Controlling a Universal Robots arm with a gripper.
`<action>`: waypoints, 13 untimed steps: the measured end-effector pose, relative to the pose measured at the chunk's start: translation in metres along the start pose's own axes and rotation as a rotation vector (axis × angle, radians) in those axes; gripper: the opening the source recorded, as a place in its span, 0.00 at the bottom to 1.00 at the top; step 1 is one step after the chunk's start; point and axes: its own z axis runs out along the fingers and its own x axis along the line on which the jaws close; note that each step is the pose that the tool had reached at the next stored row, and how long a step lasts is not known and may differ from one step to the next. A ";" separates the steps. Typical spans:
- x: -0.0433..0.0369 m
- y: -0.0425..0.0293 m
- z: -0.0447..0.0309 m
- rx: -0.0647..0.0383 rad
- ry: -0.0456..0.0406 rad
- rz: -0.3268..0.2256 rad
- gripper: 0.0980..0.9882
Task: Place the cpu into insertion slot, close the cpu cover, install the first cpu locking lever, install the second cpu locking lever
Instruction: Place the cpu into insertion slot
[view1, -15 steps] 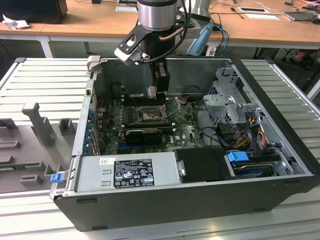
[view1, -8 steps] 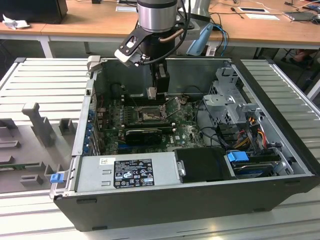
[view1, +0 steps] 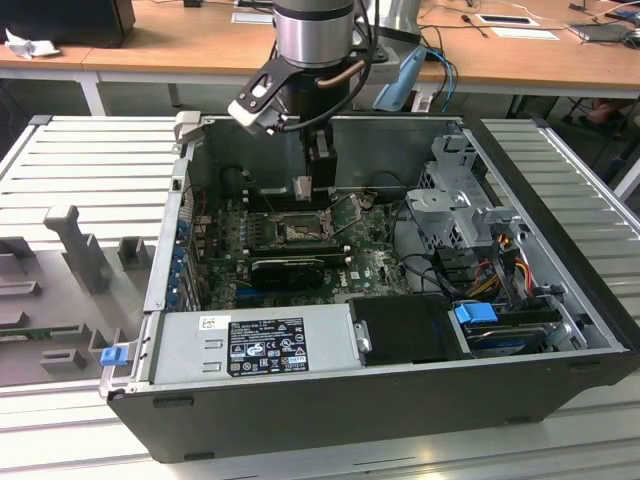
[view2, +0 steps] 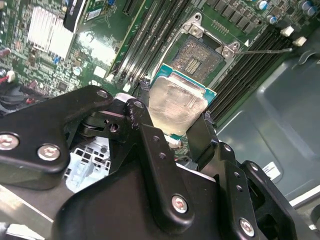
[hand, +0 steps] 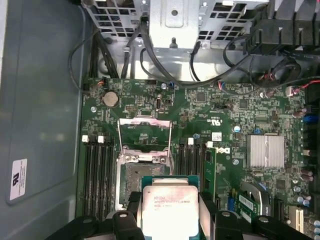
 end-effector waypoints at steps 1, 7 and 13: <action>0.0000 0.0000 0.0005 0.000 -0.0012 0.016 0.50; 0.0000 -0.0002 0.0029 -0.001 -0.0044 0.055 0.50; -0.0001 -0.0006 0.0060 -0.001 -0.0042 0.055 0.50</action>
